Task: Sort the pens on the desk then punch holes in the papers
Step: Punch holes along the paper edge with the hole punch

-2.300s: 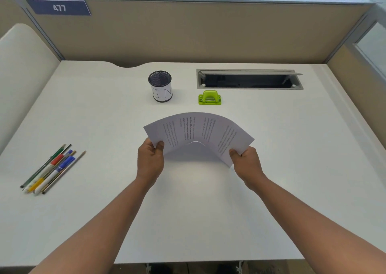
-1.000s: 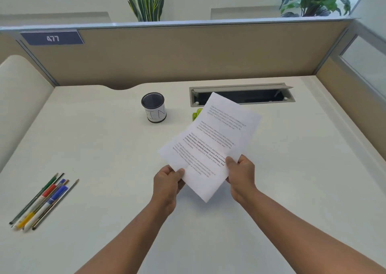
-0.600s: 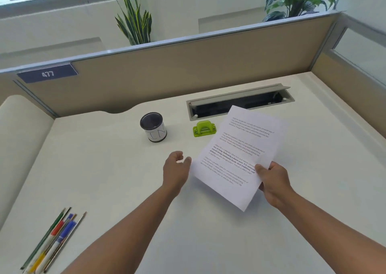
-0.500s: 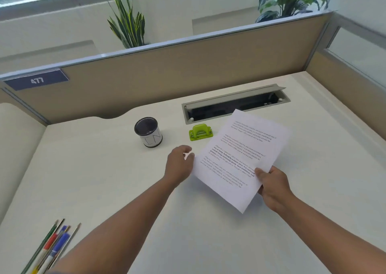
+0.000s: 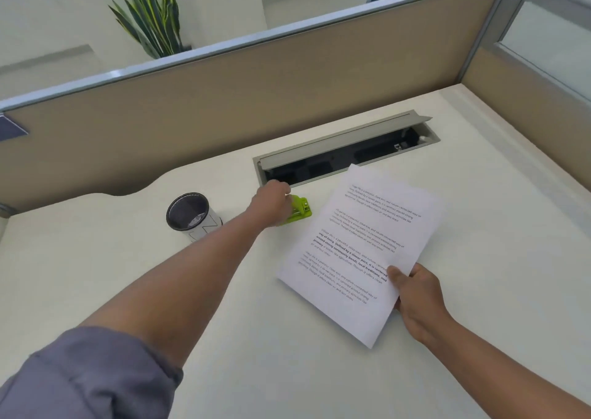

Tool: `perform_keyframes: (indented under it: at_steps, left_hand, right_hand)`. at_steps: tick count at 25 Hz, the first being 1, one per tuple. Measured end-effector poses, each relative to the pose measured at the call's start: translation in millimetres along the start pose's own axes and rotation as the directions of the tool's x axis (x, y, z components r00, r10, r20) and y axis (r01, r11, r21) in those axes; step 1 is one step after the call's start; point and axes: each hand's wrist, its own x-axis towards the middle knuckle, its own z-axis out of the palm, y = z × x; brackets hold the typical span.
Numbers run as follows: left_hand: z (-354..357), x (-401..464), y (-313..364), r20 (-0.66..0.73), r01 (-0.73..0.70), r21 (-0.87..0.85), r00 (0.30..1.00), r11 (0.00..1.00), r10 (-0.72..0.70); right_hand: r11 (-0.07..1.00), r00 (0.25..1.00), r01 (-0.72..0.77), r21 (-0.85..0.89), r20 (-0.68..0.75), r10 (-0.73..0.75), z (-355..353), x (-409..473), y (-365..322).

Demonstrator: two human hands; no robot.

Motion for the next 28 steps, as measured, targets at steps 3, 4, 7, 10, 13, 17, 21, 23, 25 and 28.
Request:
perform_keyframes:
  at_steps: [3, 4, 7, 10, 13, 17, 21, 23, 25, 28]
  left_hand:
    - [-6.5, 20.8, -4.2, 0.094, 0.016, 0.002, 0.995, 1.000, -0.016]
    - [-8.4, 24.4, -5.8, 0.120, 0.014, 0.007, 0.993, 1.000, -0.015]
    - [-10.7, 30.5, -10.9, 0.173, 0.010, -0.004, 0.985, 1.000, -0.010]
    - [-11.3, 29.6, -15.3, 0.191, 0.036, -0.039, 0.981, 0.999, -0.028]
    - [-14.3, 17.2, -20.1, 0.165, 0.079, -0.067, 0.984, 0.995, -0.067]
    - [-17.6, -27.3, -30.0, 0.140, 0.209, -0.199, 0.973, 0.957, -0.183]
    - [-7.5, -92.8, -44.5, 0.161, 0.370, -0.439, 0.929, 0.819, -0.333]
    - [4.8, -130.2, -53.5, 0.180, 0.418, -0.554, 0.905, 0.720, -0.386]
    - [19.4, -165.0, -60.0, 0.205, 0.455, -0.616, 0.881, 0.643, -0.426]
    - [42.2, -207.6, -64.4, 0.236, 0.481, -0.688, 0.856, 0.544, -0.459]
  right_hand:
    - [0.999, 1.000, 0.011, -0.041, -0.015, -0.012, 1.3, 6.1, 5.0]
    - [0.999, 1.000, 0.013, -0.050, -0.011, -0.014, 1.9, 7.2, 6.5]
    - [0.997, 1.000, 0.011, -0.071, 0.001, -0.010, 3.6, 12.4, 10.0]
    - [0.996, 1.000, 0.015, -0.091, 0.015, -0.014, 4.5, 16.6, 9.3]
    - [0.994, 0.999, 0.034, -0.108, 0.045, -0.029, 5.1, 16.4, 2.4]
    - [0.986, 0.990, 0.031, -0.162, 0.141, -0.008, 3.5, 8.8, -13.2]
    - [0.963, 0.957, 0.036, -0.268, 0.286, 0.044, -3.8, -8.6, -22.1]
    - [0.950, 0.936, 0.043, -0.310, 0.344, 0.070, -9.9, -17.2, -21.9]
    - [0.941, 0.922, 0.045, -0.336, 0.377, 0.091, -16.2, -22.6, -20.4]
    - [0.916, 0.901, 0.049, -0.397, 0.413, 0.131, -22.8, -29.1, -18.1]
